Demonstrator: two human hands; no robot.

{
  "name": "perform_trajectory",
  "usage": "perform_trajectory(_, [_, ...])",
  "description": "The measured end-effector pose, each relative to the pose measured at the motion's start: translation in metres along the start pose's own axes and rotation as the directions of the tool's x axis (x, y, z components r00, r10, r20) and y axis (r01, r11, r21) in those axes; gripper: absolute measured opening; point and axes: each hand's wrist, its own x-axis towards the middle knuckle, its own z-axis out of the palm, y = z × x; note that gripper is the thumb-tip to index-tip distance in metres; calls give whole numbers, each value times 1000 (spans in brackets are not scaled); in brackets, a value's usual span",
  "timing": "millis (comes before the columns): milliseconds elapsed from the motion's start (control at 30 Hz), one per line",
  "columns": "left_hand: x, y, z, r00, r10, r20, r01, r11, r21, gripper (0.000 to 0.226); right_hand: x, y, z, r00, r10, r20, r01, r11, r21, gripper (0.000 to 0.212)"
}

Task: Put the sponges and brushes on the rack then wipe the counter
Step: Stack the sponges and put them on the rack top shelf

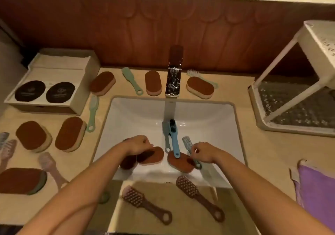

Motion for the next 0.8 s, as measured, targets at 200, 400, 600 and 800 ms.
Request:
perform_trajectory(200, [23,-13,32,992,42,-117,-22,986,165,34,29,4,31,999,46,2,-46,999,-19,41])
perform_trajectory(400, [45,-21,55,983,127,-131,-65,915,398,65,49,7,56,999,33,10,-33,999,11,44])
perform_trajectory(600, [52,-23,68,981,116,-156,-19,854,519,68,57,13,67,999,54,4,-54,999,2,51])
perform_trajectory(800, [53,-19,76,975,161,-154,-24,763,646,43,56,18,81,993,111,-32,-112,994,-12,47])
